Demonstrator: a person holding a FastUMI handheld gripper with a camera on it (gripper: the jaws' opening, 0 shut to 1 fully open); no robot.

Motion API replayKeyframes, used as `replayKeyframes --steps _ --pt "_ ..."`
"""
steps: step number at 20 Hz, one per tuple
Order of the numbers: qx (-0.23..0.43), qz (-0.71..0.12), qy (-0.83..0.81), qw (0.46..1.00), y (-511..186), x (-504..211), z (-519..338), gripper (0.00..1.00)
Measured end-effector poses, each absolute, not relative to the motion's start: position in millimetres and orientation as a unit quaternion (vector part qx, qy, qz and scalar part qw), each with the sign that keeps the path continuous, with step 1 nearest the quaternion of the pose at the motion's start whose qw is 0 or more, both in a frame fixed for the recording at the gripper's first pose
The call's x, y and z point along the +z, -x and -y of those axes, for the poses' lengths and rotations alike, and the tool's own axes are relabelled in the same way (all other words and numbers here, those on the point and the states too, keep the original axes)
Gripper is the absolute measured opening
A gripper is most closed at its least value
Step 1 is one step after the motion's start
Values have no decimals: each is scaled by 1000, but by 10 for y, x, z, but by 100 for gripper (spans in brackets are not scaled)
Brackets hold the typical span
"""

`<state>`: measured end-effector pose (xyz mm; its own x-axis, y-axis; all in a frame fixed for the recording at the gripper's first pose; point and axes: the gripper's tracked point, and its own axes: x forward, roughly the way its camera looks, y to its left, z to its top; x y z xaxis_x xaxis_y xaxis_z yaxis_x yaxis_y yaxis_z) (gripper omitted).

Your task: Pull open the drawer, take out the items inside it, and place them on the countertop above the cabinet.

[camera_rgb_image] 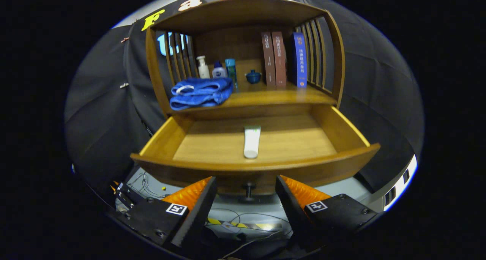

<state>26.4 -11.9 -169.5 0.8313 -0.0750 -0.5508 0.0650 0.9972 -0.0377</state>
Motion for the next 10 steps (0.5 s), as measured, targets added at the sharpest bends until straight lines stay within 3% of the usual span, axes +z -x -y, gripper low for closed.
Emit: replayKeyframes --steps 4,10 --pt "-34 -305 6 952 -904 -1539 171 97" --pt "-50 -417 -6 908 -1585 -2107 291 98"
